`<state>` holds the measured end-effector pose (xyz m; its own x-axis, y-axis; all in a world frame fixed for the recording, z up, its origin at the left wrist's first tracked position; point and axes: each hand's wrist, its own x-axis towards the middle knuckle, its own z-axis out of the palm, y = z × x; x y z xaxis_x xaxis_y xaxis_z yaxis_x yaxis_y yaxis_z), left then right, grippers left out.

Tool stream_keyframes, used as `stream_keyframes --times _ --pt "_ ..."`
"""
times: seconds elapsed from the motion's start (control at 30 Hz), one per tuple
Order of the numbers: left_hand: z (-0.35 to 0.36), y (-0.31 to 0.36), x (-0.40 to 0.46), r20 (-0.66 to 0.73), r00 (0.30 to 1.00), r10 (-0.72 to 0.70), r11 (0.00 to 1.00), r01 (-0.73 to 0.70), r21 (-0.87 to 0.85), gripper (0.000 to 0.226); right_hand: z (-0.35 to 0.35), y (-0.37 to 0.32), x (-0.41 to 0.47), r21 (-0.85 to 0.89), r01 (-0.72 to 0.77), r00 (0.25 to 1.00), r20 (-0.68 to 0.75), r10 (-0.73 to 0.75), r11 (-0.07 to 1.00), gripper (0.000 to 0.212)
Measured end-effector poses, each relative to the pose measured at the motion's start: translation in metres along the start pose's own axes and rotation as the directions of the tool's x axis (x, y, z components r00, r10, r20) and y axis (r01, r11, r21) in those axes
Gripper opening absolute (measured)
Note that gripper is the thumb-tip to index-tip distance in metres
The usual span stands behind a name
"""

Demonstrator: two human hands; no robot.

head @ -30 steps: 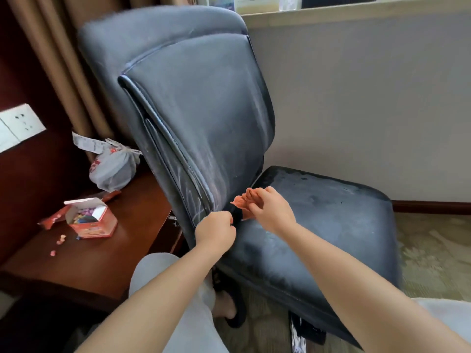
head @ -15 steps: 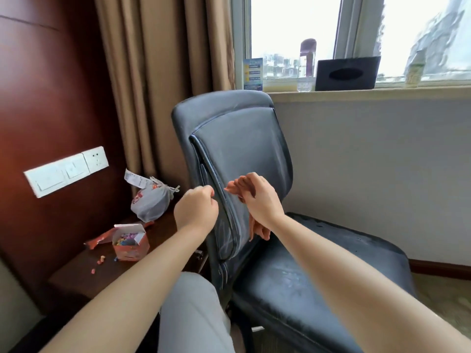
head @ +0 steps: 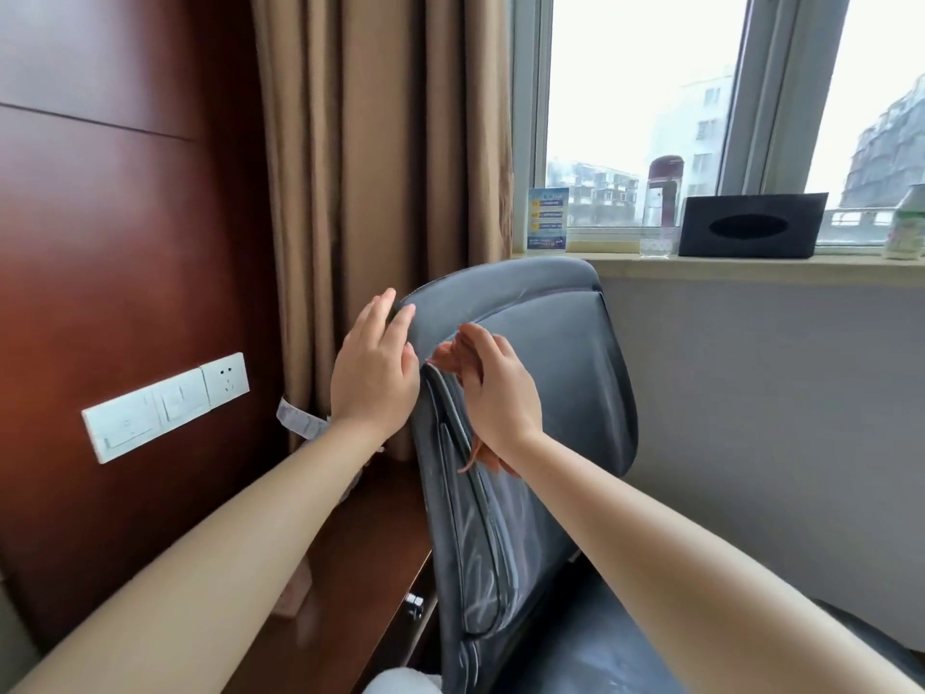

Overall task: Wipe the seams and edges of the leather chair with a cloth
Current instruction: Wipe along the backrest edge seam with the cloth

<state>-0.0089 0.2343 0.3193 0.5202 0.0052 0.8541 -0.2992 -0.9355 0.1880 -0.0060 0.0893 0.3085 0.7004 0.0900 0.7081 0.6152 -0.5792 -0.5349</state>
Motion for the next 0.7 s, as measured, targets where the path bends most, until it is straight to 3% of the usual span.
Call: stream_keyframes --times 0.07,0.17,0.27,0.57,0.7 --pt "0.007 -0.01 0.013 0.041 0.999 -0.026 0.998 0.028 -0.057 0.047 0.008 0.007 0.012 -0.028 0.027 1.0 0.008 -0.027 0.999 0.031" --pt "0.017 -0.013 0.019 0.168 0.971 -0.171 0.947 0.209 -0.245 0.047 0.02 0.02 0.018 -0.032 0.034 0.999 0.015 -0.034 0.999 0.03" --pt "0.025 -0.009 0.017 0.113 0.961 -0.252 0.894 0.276 -0.353 0.045 0.029 0.03 0.017 -0.029 0.062 0.998 0.0 -0.062 0.998 0.031" --pt "0.012 0.0 0.009 0.086 0.952 -0.293 0.89 0.305 -0.338 0.044 0.018 0.03 0.002 0.087 -0.067 0.997 -0.038 0.07 0.994 0.017" --pt "-0.005 0.014 -0.006 0.062 0.953 -0.296 0.903 0.3 -0.309 0.044 0.001 0.029 -0.015 0.092 -0.028 0.999 -0.019 0.03 0.995 0.01"
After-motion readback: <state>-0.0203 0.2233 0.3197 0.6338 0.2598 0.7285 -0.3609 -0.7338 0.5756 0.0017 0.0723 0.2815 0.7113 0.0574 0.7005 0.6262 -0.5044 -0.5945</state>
